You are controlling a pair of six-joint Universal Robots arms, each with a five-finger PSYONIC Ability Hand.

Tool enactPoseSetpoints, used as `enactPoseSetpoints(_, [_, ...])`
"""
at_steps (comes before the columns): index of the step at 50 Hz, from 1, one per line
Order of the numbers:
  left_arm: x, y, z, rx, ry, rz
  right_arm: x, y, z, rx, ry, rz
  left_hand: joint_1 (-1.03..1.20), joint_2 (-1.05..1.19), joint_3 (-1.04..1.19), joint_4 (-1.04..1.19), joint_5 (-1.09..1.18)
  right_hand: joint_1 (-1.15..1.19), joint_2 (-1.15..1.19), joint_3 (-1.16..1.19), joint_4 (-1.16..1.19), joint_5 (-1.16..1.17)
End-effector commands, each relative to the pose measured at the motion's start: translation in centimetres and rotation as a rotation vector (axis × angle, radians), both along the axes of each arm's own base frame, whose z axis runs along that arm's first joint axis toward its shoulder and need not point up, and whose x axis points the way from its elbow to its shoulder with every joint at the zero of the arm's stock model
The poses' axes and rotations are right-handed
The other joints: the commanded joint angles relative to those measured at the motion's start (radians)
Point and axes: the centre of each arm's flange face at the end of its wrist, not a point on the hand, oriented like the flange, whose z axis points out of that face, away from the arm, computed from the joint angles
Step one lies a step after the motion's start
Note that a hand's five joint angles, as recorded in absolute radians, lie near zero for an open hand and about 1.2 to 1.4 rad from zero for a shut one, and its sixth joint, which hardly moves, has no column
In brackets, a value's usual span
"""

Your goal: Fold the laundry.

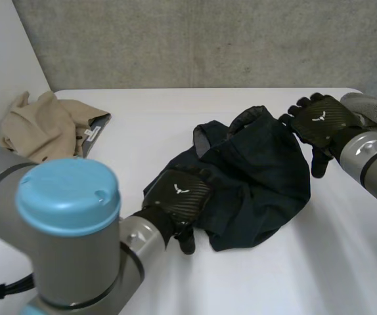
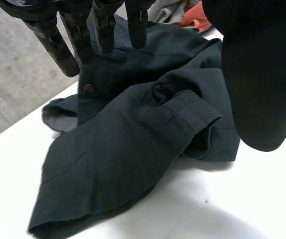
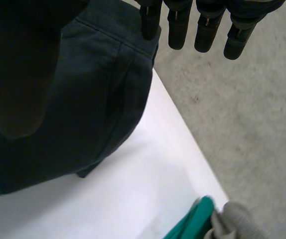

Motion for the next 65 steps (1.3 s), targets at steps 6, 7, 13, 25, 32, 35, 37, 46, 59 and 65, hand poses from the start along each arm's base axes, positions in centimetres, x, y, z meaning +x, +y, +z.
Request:
enactPoseSetpoints(6, [-5.2,-0.4,-4.1,0.005,-0.037,-0.090,2.9,-4.1,-2.6,-0.080,0.122,0.208,-0.015,-0.018,-0.020,-0.013,-0.035,-0.050,-0.033,-0.032,-0.032,-0.042])
enactPoseSetpoints(7, [-5.6,-0.7,-4.6,-0.007,-0.052,-0.088,3.1,-4.4,-3.0,-0.081,0.127,0.224,0.003,-0.001,-0.003,0.005,-0.018,-0.050,-0.033,-0.032,-0.032,-0.042])
enactPoseSetpoints(13, [-6.7,-1.8,-7.1,-0.035,-0.109,-0.086,4.4,-5.5,-6.1,-0.060,0.155,0.279,0.190,0.187,0.185,0.192,0.170,-0.050,-0.033,-0.032,-0.032,-0.042])
enactPoseSetpoints(25, [-3.7,-8.8,-0.3,-0.317,0.075,0.182,4.2,-7.5,-1.9,-0.162,-0.005,0.206,1.195,1.191,1.189,1.196,1.174,1.171,1.189,1.189,1.190,1.180])
enactPoseSetpoints(32, [0.2,-13.1,7.6,-0.498,0.251,0.202,0.6,-7.0,0.7,0.041,-0.217,-0.065,1.195,1.191,1.189,1.196,1.174,1.171,1.189,1.189,1.190,1.180])
enactPoseSetpoints(35, [1.2,-15.0,7.3,-0.470,0.227,0.194,-0.3,-5.3,0.2,0.207,-0.340,-0.162,1.195,1.191,1.189,1.196,1.174,1.171,1.189,1.189,1.190,1.180])
enactPoseSetpoints(37, [1.6,-16.2,6.4,-0.445,0.197,0.211,-0.4,-4.4,-0.7,0.295,-0.402,-0.188,1.195,1.191,1.189,1.196,1.174,1.171,1.189,1.189,1.190,1.180])
enactPoseSetpoints(46, [3.1,-22.5,-0.6,-0.340,-0.002,0.290,2.7,-0.3,-6.6,0.597,-0.728,-0.167,1.195,1.191,1.189,1.196,1.174,1.171,1.189,1.189,1.190,1.180])
enactPoseSetpoints(59, [3.9,-16.7,4.3,-0.331,0.064,0.215,1.7,0.7,-0.5,0.175,-0.280,-0.117,0.159,0.155,0.153,0.160,0.138,0.208,0.226,0.226,0.226,0.217])
enactPoseSetpoints(65, [6.2,-13.2,6.1,-0.308,0.047,0.243,0.6,2.4,0.5,0.069,0.025,-0.040,0.211,0.208,0.206,0.213,0.191,0.211,0.228,0.229,0.229,0.220])
